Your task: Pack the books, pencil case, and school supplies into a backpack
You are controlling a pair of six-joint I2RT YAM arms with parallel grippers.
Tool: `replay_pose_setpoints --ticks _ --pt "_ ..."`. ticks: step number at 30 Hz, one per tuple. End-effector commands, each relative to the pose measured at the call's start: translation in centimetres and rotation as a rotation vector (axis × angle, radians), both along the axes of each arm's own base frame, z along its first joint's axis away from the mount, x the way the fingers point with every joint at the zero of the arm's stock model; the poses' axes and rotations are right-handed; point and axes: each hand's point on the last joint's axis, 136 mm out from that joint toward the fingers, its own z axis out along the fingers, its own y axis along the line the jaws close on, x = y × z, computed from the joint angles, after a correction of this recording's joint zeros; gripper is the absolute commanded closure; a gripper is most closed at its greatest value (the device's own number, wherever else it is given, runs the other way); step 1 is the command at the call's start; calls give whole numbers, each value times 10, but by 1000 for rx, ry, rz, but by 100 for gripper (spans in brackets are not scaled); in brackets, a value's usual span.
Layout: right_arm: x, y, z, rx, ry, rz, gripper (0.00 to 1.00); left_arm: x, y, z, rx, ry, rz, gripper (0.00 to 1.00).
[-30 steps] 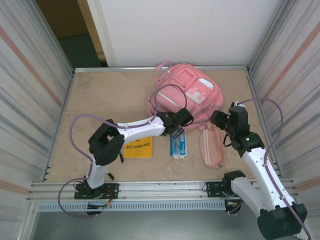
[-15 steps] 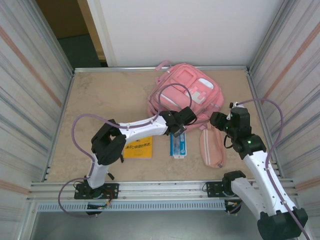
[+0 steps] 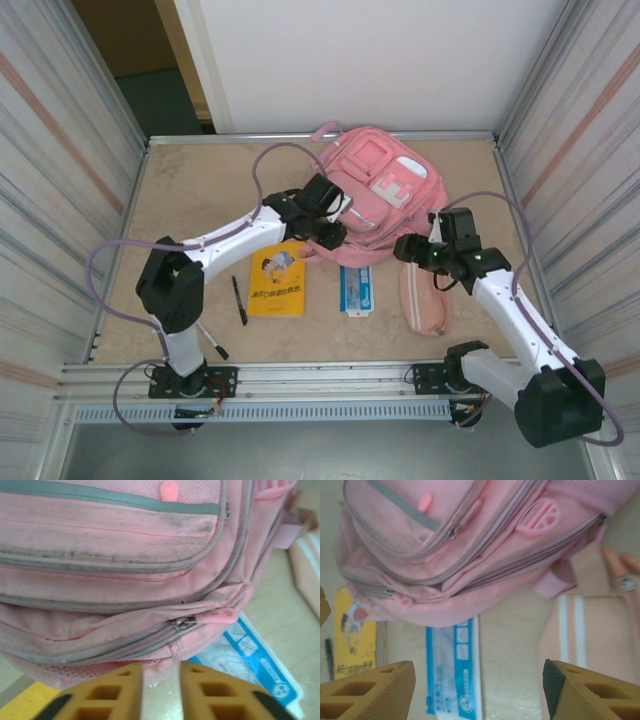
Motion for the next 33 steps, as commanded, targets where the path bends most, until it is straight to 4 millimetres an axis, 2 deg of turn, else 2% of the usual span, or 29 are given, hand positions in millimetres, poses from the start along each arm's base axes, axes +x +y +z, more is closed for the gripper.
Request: replay_pose_setpoints --ticks 1,3,7,9,11,15,20,26,33 --pt "-4 26 6 150 121 -30 34 -9 -9 21 -170 85 28 66" --pt "2 43 3 270 173 -136 42 -8 -1 24 -195 112 86 62" --pt "15 80 -4 485 211 -279 48 -3 24 24 -252 134 231 60" --pt "20 91 -7 482 226 -285 49 1 45 22 -279 161 313 58" --pt "28 93 -14 435 220 -309 50 3 64 17 -296 182 381 58" --pt "45 110 -23 445 210 -284 54 4 83 0 -329 251 435 54" --pt "59 115 -29 381 185 -262 61 5 85 -19 -341 285 459 50" --pt "64 115 -41 389 218 -277 68 10 68 -33 -391 351 451 46" --pt "62 114 -51 368 235 -292 66 16 65 -52 -364 364 457 45"
